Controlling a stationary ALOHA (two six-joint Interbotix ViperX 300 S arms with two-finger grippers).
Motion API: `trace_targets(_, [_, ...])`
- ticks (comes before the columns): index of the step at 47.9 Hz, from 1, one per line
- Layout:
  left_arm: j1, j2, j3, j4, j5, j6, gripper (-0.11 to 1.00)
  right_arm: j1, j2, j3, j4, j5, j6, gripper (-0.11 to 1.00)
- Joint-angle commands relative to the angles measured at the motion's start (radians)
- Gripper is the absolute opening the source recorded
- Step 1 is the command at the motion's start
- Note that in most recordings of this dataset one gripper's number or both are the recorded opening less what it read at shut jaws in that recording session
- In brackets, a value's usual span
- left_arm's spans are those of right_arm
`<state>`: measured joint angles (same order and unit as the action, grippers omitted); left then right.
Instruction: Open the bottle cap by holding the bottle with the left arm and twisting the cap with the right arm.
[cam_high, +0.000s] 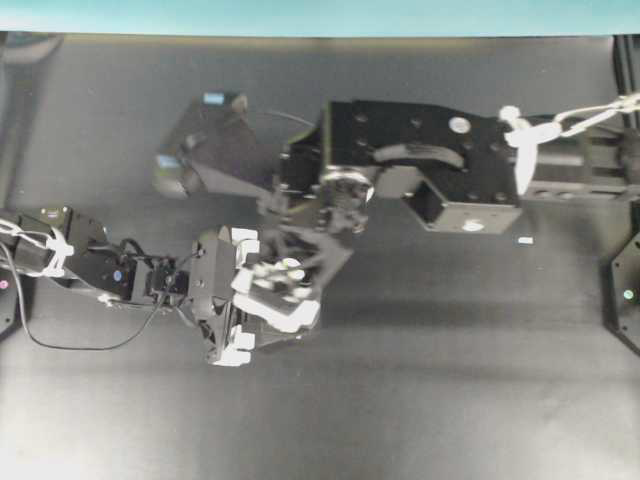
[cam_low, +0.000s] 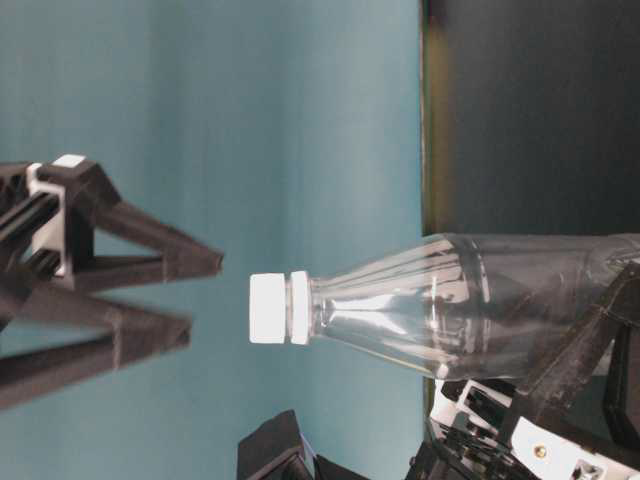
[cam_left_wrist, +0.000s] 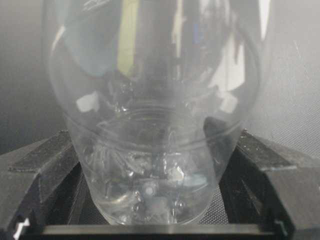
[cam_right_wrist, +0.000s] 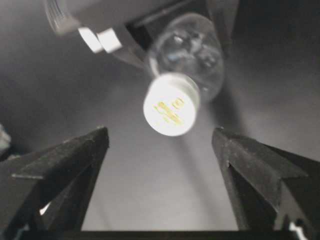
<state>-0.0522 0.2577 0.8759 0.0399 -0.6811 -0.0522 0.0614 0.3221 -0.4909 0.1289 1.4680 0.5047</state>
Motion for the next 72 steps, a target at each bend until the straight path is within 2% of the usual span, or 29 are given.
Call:
trace_targets(1, [-0.014, 0.003, 0.002, 0.005, 0.009, -0.002, 0.82, 0.006, 0.006, -0.038, 0.005, 0.0, 0.084, 0.8])
trace_targets(5, [-0.014, 0.003, 0.002, 0.005, 0.009, -0.002, 0.82, -0.003, 0.015, -0.034, 0.003, -0.002, 0.143, 0.8])
trace_targets(9, [-0.014, 0.003, 0.0, 0.005, 0.009, -0.002, 0.82, -0.009, 0.025, -0.023, -0.002, 0.003, 0.164, 0.8])
trace_targets(52, [-0.012, 0.003, 0.002, 0.005, 0.008, -0.002, 0.82, -0.006, 0.04, 0.054, -0.018, -0.026, 0.166, 0.77])
trace_targets(60, [-0.012, 0.003, 0.002, 0.005, 0.009, -0.002, 0.82, -0.002, 0.041, 0.058, -0.015, -0.041, 0.164, 0.66])
trace_targets(66, [-0.014, 0.003, 0.002, 0.005, 0.009, -0.002, 0.82, 0.003, 0.04, 0.058, -0.015, -0.037, 0.158, 0.53])
trace_targets(70, [-0.012, 0.003, 0.002, 0.005, 0.008, -0.002, 0.82, 0.003, 0.041, 0.058, -0.014, -0.035, 0.152, 0.4])
trace_targets(72, [-0.012, 0.003, 0.0, 0.005, 0.009, -0.002, 0.82, 0.003, 0.04, 0.058, -0.014, -0.035, 0.14, 0.38])
